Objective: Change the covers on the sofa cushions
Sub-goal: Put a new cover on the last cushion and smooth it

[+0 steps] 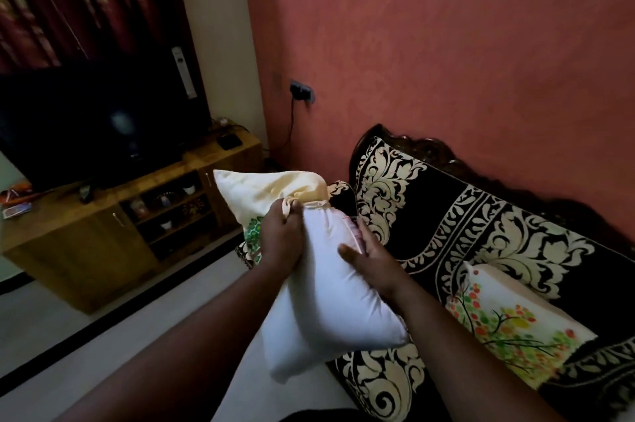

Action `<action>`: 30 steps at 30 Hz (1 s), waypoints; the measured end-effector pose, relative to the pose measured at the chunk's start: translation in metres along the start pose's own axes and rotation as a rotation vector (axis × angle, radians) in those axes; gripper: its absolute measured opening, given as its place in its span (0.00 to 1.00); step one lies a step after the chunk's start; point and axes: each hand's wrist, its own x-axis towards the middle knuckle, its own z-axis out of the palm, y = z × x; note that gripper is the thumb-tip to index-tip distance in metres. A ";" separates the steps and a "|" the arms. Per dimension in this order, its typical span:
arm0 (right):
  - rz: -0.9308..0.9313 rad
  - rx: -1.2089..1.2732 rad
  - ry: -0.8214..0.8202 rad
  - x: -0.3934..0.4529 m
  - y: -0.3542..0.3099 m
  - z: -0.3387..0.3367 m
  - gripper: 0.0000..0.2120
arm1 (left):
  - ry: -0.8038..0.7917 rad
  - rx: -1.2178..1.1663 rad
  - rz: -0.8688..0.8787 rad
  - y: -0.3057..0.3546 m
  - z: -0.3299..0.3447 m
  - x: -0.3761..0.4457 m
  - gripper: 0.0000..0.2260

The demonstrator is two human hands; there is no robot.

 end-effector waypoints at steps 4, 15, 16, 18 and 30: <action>0.070 -0.104 0.014 0.012 0.011 0.010 0.40 | -0.194 0.313 0.249 0.002 0.009 -0.008 0.08; -0.072 -1.226 -0.036 0.033 -0.004 0.038 0.28 | -0.424 0.798 0.572 0.053 0.005 0.013 0.12; -0.092 -1.175 0.016 0.034 -0.008 0.035 0.26 | -0.441 0.808 0.592 0.055 0.007 0.009 0.11; -0.122 -0.975 0.155 0.038 -0.013 0.026 0.26 | -0.336 0.714 0.649 0.052 0.005 0.011 0.12; 0.061 -0.736 0.233 0.040 -0.018 0.016 0.21 | -0.594 0.490 0.769 0.051 0.008 -0.011 0.12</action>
